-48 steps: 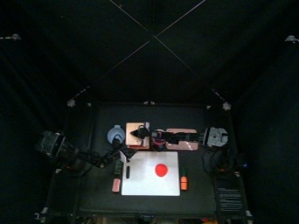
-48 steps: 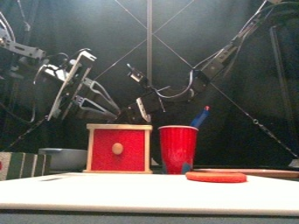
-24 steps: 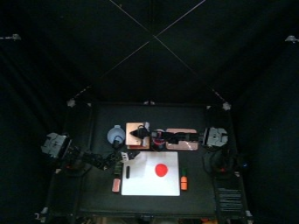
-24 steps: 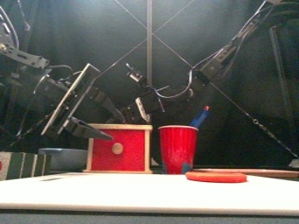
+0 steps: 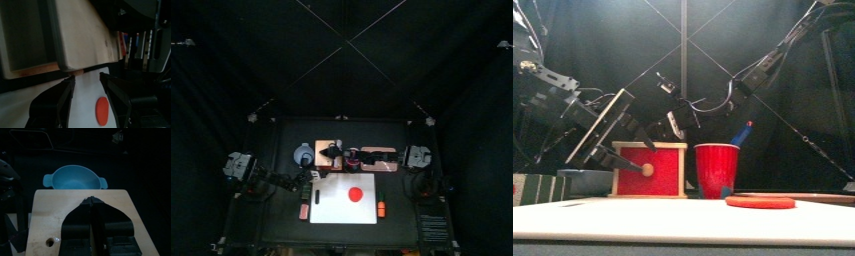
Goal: Get the cutter from the drawer then cut the dough then place the extra dough in the bowl
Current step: Open the drawer
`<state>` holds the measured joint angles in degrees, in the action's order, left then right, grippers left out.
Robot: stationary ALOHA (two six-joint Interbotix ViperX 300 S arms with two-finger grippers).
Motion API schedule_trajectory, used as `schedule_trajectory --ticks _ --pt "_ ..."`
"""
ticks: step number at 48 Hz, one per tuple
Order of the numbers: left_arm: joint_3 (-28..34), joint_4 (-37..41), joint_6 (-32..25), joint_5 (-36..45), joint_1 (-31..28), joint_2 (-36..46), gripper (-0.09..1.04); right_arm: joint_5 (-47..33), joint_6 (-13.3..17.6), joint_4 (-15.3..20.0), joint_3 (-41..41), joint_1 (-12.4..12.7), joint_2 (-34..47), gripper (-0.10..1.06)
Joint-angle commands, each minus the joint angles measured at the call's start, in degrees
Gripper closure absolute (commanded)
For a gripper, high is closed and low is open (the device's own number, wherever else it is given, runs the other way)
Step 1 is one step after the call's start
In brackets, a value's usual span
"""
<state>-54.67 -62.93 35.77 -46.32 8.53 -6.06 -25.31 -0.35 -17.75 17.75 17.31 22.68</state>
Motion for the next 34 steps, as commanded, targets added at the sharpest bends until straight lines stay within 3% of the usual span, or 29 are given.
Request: schedule_trajectory --ticks 1,34 --pt "1.6 -1.1 -0.3 0.9 -1.1 0.1 0.12 0.2 0.0 -0.1 -0.6 -0.6 -0.7 0.97" --pt "4.0 -1.1 -0.4 0.6 -2.9 -3.6 0.16 0.2 0.2 0.3 -0.7 -1.3 0.1 0.97"
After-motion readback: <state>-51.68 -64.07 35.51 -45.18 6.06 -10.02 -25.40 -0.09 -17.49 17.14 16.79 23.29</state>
